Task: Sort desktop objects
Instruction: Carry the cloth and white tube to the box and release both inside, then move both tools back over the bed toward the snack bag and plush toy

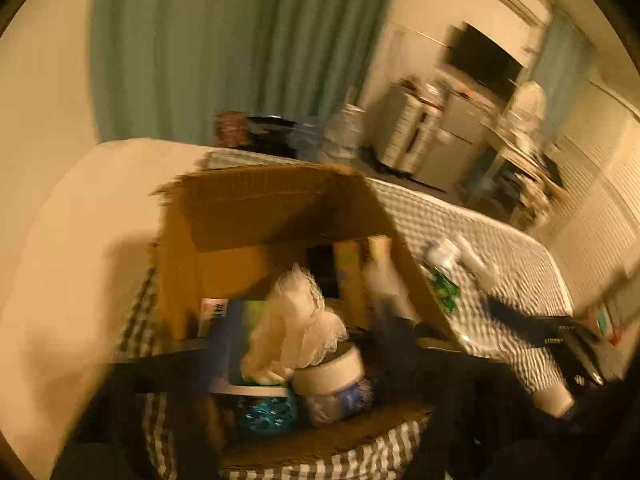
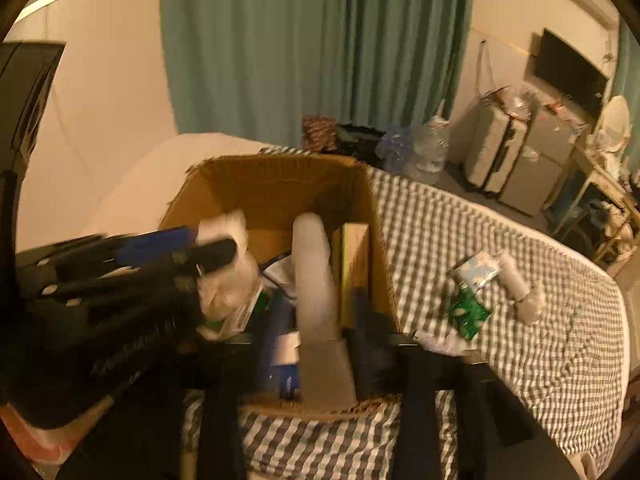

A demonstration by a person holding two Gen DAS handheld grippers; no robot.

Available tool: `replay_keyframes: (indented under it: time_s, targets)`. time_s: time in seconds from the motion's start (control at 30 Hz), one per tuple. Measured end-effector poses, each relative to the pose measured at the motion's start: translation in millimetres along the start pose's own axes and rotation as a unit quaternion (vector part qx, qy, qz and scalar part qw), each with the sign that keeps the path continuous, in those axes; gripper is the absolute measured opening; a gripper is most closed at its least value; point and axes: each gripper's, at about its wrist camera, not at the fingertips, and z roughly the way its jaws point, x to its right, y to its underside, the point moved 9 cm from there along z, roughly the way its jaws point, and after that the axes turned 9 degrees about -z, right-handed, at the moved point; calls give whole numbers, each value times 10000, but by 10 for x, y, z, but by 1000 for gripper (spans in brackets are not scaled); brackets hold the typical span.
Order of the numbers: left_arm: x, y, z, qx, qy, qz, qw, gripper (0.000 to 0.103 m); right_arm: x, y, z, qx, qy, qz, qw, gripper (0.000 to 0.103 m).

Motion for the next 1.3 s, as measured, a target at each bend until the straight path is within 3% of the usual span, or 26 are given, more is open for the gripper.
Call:
replay_keyframes:
  time_s: [0.07, 0.43, 0.63, 0.87, 0.97, 1.1, 1.17, 1.3]
  targets:
    - [-123, -89, -43, 316, -299, -182, 9989, 103, 22, -62, -87, 301, 199, -194, 9992, 80]
    - [-26, 24, 81, 31, -243, 179, 9995, 103, 375, 81, -389, 556, 386, -291, 9973, 80]
    - [162, 65, -286, 92, -128, 245, 9996, 103, 787, 410, -653, 685, 629, -65, 9956, 83]
    - [643, 241, -723, 598, 175, 330, 9975, 103, 1459, 841, -811, 925, 803, 314, 9920, 91]
    - [847, 397, -676, 762, -80, 201, 9969, 103, 1852, 1045, -715, 865, 751, 705, 9909, 91]
    - [1276, 587, -421, 562, -233, 323, 9976, 103, 2446, 1421, -500, 622, 663, 1661, 9819, 95]
    - [1615, 710, -269, 511, -43, 450, 9977, 103, 2778, 1610, -382, 470, 780, 2116, 9731, 95]
    - [2087, 1025, 129, 140, 128, 628, 9978, 103, 3190, 1957, -240, 563, 968, 2469, 9625, 95]
